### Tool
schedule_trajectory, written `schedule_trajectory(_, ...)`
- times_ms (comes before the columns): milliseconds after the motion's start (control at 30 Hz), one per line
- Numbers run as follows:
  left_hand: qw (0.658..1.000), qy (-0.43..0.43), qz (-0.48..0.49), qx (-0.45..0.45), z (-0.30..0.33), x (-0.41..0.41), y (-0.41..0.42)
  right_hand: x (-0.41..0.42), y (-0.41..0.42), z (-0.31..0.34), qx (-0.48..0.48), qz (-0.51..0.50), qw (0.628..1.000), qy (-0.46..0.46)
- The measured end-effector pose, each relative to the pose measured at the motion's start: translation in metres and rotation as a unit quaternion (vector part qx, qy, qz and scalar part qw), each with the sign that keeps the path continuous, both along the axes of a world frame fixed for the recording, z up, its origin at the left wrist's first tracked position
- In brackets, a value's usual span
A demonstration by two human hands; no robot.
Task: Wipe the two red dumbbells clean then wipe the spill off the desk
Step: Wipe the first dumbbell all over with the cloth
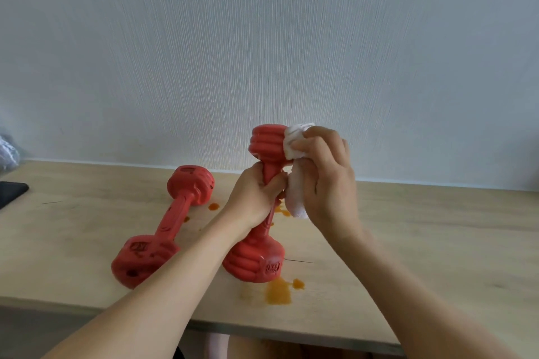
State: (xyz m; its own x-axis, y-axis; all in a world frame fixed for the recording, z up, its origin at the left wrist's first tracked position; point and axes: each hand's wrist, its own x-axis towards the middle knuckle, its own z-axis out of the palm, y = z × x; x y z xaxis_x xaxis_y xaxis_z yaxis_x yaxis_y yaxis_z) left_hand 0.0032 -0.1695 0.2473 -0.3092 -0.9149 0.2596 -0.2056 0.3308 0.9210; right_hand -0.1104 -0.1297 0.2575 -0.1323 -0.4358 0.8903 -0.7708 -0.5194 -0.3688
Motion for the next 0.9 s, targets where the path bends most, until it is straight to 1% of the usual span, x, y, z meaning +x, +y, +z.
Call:
schedule_trajectory(133, 1.0, -0.002, -0.01, -0.026, -0.001, -0.005, 0.005, -0.013, -0.006, 0.006, 0.041, 0.029, 0.992, -0.113)
schedule_trajectory(333, 0.999, 0.029, -0.026, -0.01, -0.002, -0.009, 0.005, -0.023, -0.009, 0.008, 0.121, 0.065, 0.971, -0.197)
schedule_trajectory(467, 0.997, 0.047, -0.052, 0.007, -0.005, -0.007, 0.003, -0.03, -0.008, 0.007, 0.134, 0.086, 0.954, -0.252)
schedule_trajectory(633, 0.994, 0.069, -0.086, 0.016, -0.007, -0.002, 0.003, -0.032, -0.004, 0.002, 0.159, 0.077, 0.955, -0.24)
schedule_trajectory(733, 0.993, 0.076, -0.083, 0.019, -0.007, -0.001, 0.001, -0.03, -0.001, 0.0, 0.174, 0.068, 0.956, -0.225)
schedule_trajectory(833, 0.993, 0.089, -0.07, 0.029, -0.006, 0.0, 0.0, -0.025, 0.004, 0.0, 0.168, 0.082, 0.959, -0.214)
schedule_trajectory(900, 0.992, 0.104, -0.055, 0.039, -0.005, 0.001, 0.0, -0.02, 0.007, -0.003, 0.182, 0.085, 0.961, -0.193)
